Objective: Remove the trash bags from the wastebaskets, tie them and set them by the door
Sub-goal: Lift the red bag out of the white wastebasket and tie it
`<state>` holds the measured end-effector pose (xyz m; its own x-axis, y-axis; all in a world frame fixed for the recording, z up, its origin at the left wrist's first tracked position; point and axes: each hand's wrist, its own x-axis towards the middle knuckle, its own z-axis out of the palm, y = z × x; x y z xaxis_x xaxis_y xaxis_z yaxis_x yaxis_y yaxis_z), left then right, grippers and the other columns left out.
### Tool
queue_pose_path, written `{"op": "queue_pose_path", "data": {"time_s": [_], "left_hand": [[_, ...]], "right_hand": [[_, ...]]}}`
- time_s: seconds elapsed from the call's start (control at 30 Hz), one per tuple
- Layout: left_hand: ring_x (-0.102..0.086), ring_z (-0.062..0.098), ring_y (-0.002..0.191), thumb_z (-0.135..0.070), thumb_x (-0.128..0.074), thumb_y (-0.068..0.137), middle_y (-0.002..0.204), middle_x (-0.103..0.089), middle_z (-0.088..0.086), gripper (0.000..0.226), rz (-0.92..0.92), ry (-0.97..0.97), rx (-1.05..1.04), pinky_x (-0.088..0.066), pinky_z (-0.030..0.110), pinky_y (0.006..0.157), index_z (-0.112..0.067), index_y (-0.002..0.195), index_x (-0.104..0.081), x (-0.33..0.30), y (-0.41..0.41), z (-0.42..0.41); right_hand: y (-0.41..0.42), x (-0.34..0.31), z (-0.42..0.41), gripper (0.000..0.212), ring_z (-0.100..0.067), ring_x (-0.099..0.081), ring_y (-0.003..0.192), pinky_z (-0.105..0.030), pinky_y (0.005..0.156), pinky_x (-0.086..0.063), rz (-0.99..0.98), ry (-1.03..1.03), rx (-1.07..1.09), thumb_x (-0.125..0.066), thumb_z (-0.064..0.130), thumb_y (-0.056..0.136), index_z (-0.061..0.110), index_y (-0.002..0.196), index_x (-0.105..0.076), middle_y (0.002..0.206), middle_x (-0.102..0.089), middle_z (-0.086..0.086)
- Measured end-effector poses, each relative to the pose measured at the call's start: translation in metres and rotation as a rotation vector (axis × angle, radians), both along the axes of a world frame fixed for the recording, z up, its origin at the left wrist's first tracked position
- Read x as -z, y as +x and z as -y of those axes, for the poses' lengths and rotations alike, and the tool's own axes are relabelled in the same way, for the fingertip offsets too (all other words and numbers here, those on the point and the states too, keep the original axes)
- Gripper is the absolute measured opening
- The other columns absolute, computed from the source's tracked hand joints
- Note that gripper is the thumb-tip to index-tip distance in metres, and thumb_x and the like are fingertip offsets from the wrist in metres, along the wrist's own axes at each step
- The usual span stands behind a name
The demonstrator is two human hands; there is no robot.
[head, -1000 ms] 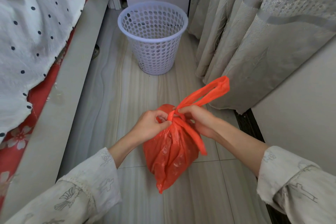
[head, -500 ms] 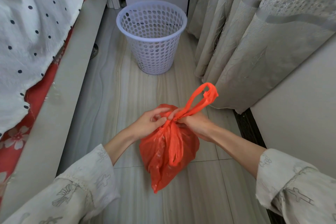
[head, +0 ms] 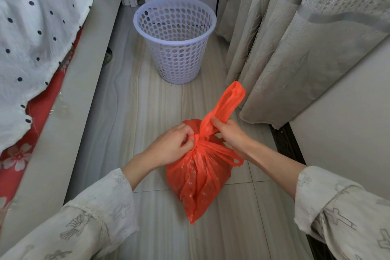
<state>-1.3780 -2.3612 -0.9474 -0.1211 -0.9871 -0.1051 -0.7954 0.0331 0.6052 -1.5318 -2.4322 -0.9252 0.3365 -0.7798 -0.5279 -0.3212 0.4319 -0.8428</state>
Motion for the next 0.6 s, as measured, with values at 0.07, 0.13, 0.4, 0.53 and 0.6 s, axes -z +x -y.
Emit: {"op": "queue_pose_path", "data": {"time_s": [0.07,0.13,0.4,0.53,0.6], "left_hand": [[-0.041,0.013,0.073,-0.036,-0.026,0.082,0.074,-0.040,-0.006,0.022,0.064,-0.080,0.096,-0.037,0.029,0.072,-0.020,0.077,-0.041,-0.004,-0.006,0.001],[-0.044,0.019,0.074,-0.034,-0.024,0.082,0.074,-0.040,-0.004,0.019,0.103,-0.139,0.165,-0.038,0.032,0.073,-0.022,0.074,-0.036,-0.007,-0.010,0.002],[-0.041,0.019,0.068,-0.026,-0.032,0.080,0.069,-0.040,-0.003,0.012,0.051,-0.191,0.141,-0.042,0.042,0.070,-0.022,0.069,-0.034,-0.016,-0.010,0.008],[-0.037,0.014,0.067,-0.027,-0.031,0.080,0.067,-0.044,0.002,0.022,0.052,-0.200,0.114,-0.036,0.036,0.069,-0.013,0.067,-0.042,-0.012,-0.006,0.005],[-0.036,0.012,0.068,-0.027,-0.032,0.081,0.067,-0.048,0.005,0.025,0.026,-0.197,0.084,-0.036,0.034,0.069,-0.010,0.067,-0.045,-0.011,-0.004,0.005]], "right_hand": [[-0.003,-0.002,0.005,0.029,-0.007,-0.052,0.059,-0.016,0.047,-0.038,-0.096,0.037,0.044,-0.042,0.024,0.097,0.019,0.071,-0.054,0.071,-0.057,0.002],[-0.007,-0.003,0.014,0.029,-0.008,-0.048,0.057,-0.017,0.044,-0.033,-0.186,0.070,0.101,-0.041,0.021,0.097,0.018,0.070,-0.050,0.072,-0.055,-0.001],[-0.025,-0.007,0.055,0.031,-0.009,-0.038,0.054,-0.020,0.051,-0.027,-0.141,0.202,0.484,-0.037,0.005,0.093,0.018,0.065,-0.043,0.065,-0.044,0.001],[-0.032,-0.007,0.060,0.032,-0.010,-0.031,0.053,-0.022,0.051,-0.024,-0.148,0.301,0.518,-0.040,0.006,0.092,0.017,0.062,-0.042,0.062,-0.039,0.002],[-0.034,-0.006,0.063,0.033,-0.009,-0.030,0.053,-0.022,0.050,-0.024,-0.147,0.321,0.501,-0.041,0.007,0.093,0.018,0.062,-0.042,0.062,-0.038,0.003]]}}
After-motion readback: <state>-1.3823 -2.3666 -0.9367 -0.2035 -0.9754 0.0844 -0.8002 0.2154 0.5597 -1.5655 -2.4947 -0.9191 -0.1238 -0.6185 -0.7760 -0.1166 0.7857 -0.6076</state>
